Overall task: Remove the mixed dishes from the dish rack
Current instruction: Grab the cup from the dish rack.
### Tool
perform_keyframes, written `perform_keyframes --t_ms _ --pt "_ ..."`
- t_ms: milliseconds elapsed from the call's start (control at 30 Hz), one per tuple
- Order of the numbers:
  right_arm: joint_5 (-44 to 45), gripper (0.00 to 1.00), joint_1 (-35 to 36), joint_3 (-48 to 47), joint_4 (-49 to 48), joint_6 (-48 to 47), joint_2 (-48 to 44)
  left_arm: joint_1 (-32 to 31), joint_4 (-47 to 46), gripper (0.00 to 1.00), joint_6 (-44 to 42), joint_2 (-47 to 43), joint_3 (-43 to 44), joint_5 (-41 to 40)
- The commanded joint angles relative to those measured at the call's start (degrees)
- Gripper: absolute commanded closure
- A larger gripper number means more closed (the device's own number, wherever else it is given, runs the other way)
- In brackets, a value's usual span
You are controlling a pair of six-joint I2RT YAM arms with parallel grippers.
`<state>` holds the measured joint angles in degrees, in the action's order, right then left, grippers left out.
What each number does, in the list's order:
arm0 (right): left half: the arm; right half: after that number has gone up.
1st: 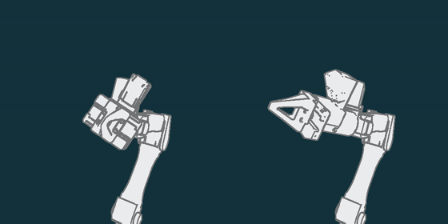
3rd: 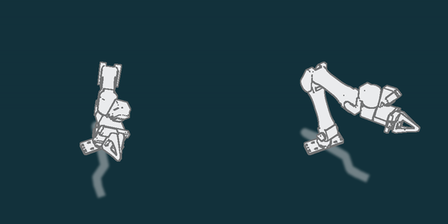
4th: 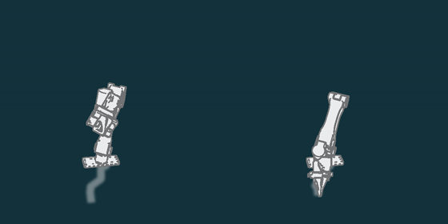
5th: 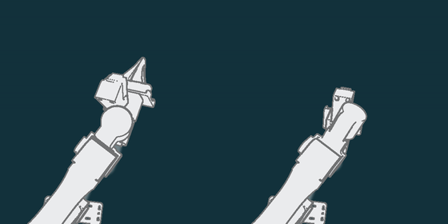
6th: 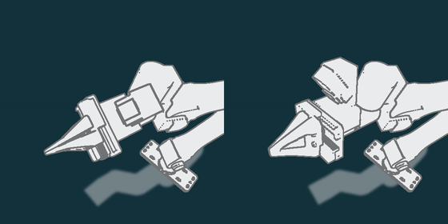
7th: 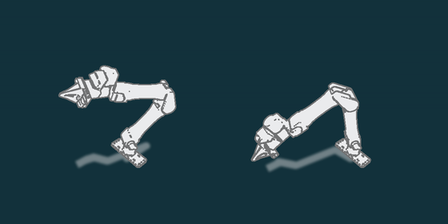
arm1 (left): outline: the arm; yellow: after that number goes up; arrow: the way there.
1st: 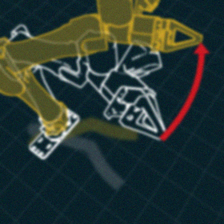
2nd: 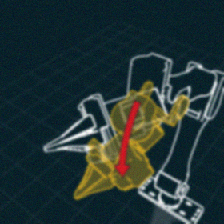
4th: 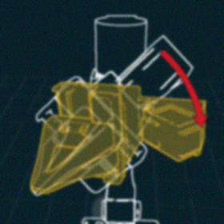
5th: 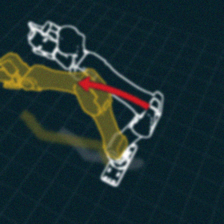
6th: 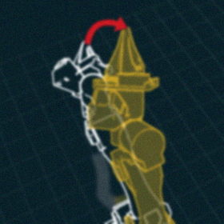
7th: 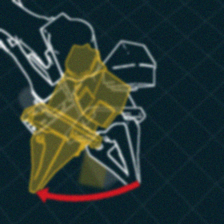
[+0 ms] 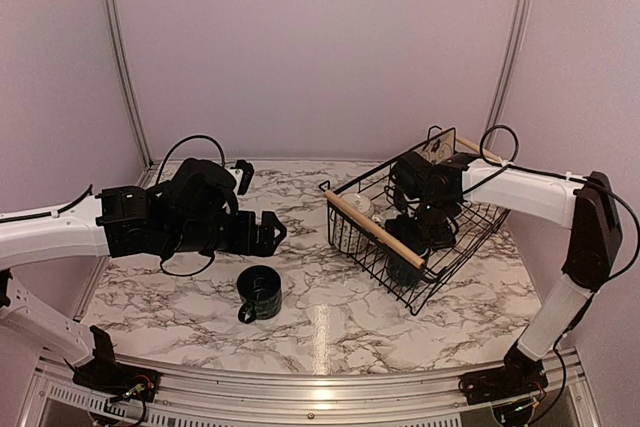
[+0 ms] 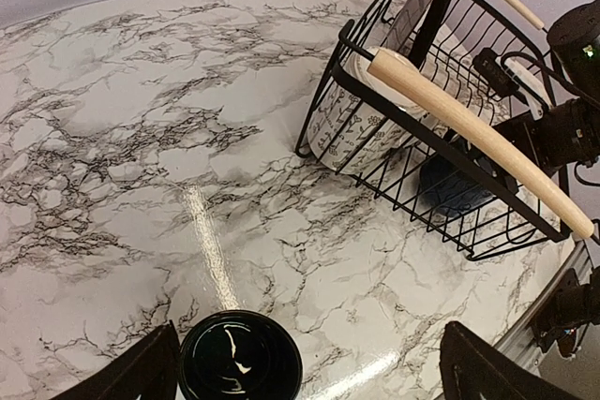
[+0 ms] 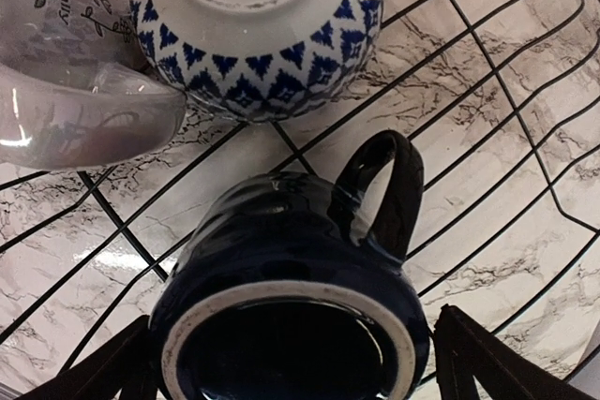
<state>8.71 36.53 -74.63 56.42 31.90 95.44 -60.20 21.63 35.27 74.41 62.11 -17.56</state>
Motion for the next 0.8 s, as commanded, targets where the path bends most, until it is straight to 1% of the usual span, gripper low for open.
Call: perform_keyframes --t_ms 0,200,267,333,467,533,633,767 --pt "1.0 0.06 0.4 0.3 -1.4 1.2 0.3 0.4 -0.1 0.01 -0.7 0.1 1.6 0.2" --pt "0.4 0.28 0.4 0.1 -2.2 -0.7 -1.0 0.4 0.2 0.01 -0.6 -0.3 1.2 -0.3" --pt "1.6 0.32 0.4 -0.4 -2.1 -1.1 -2.0 0.3 0.2 0.01 -0.8 -0.2 1.5 -0.5" --pt "3.3 0.35 0.3 -1.4 -1.9 -1.6 -3.1 0.4 0.1 0.01 -0.8 -0.1 1.8 -0.6" --pt "7.7 0.47 0.0 -4.3 -2.4 -3.4 -6.2 0.6 -0.5 0.01 -0.9 0.0 2.3 -0.9" --pt "8.9 0.53 -0.7 -5.0 -4.1 -4.4 -8.4 0.6 -0.8 0.01 -0.8 -0.2 2.5 -0.9" --pt "8.3 0.59 -2.9 -5.0 -7.9 -6.3 -12.0 0.7 -1.2 0.01 -0.4 -0.7 2.3 -1.1" --pt "4.9 0.77 -5.3 -4.2 -14.9 -9.0 -17.9 0.8 -1.9 0.01 0.3 -1.9 1.8 -1.3"
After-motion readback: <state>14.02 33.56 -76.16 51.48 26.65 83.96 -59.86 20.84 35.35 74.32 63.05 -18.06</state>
